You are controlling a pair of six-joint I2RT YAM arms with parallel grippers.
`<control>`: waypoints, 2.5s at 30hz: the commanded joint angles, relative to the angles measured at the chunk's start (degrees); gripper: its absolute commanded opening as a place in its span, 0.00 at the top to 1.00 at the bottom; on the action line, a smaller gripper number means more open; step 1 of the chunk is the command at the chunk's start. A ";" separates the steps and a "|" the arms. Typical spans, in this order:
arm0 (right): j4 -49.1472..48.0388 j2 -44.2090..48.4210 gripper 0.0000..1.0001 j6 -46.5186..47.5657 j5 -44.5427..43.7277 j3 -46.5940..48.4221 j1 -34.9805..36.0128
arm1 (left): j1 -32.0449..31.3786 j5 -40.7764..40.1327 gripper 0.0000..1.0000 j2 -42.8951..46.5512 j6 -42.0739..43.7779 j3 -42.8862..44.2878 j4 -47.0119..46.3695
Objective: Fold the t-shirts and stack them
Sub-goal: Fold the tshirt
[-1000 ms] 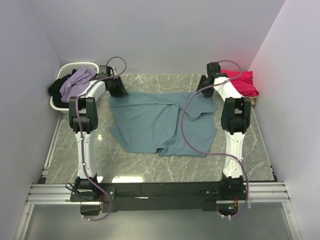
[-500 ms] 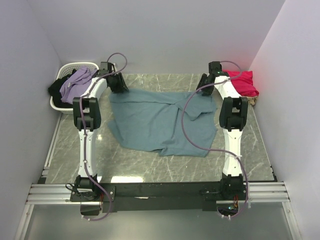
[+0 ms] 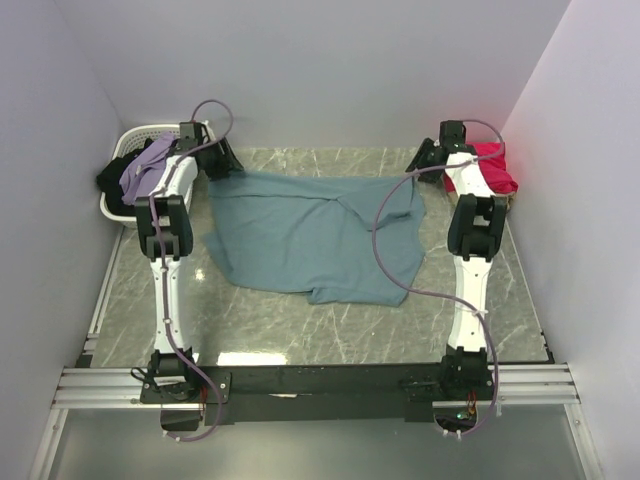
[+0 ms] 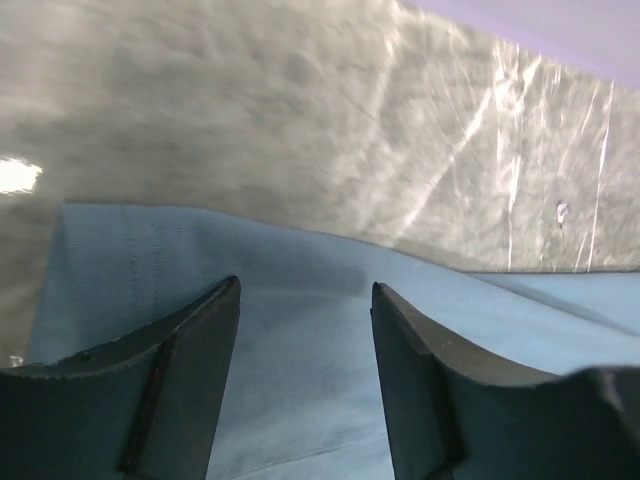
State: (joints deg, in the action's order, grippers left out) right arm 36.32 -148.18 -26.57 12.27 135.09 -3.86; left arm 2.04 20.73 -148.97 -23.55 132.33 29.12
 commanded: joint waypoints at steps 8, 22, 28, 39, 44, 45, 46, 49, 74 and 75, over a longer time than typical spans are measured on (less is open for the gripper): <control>-17.60 33.26 0.43 6.53 2.41 -27.93 3.24 | -5.55 -4.29 0.36 22.89 4.48 -18.06 -10.14; -15.67 68.27 0.46 1.70 2.41 -73.99 8.59 | -11.89 -22.82 0.38 65.00 -13.18 -73.86 -14.89; -14.87 75.74 0.46 0.99 0.99 -83.22 13.00 | -11.89 -33.45 0.40 71.44 -17.66 -87.06 -14.19; -13.20 75.59 0.45 2.57 -0.32 -81.65 15.11 | -11.45 -46.04 0.45 64.60 -26.02 -83.47 -7.34; -14.16 74.44 0.46 2.57 0.47 -82.00 15.20 | -10.83 -44.82 0.47 61.08 -27.69 -83.03 -7.85; -14.25 74.35 0.46 2.57 0.65 -82.00 15.20 | -10.83 -44.64 0.47 60.47 -27.78 -82.85 -7.94; -14.25 74.18 0.46 2.66 0.56 -82.00 15.20 | -10.83 -44.29 0.48 59.33 -27.78 -82.68 -8.12; -13.90 73.56 0.46 3.19 0.21 -81.39 15.20 | -10.83 -44.20 0.49 57.39 -28.04 -81.97 -8.12; -11.97 73.73 0.45 4.51 1.52 -80.86 15.20 | -11.53 -38.49 0.99 65.01 -26.36 -85.12 -4.80; -12.06 73.91 0.45 4.51 1.61 -81.03 15.20 | -12.14 -38.49 0.99 67.12 -26.72 -85.74 -3.73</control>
State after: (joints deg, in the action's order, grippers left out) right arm 24.25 -75.42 -22.98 13.21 52.60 11.00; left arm -8.91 -20.25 -91.35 -49.65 49.15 19.40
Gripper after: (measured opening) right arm 0.547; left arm 0.018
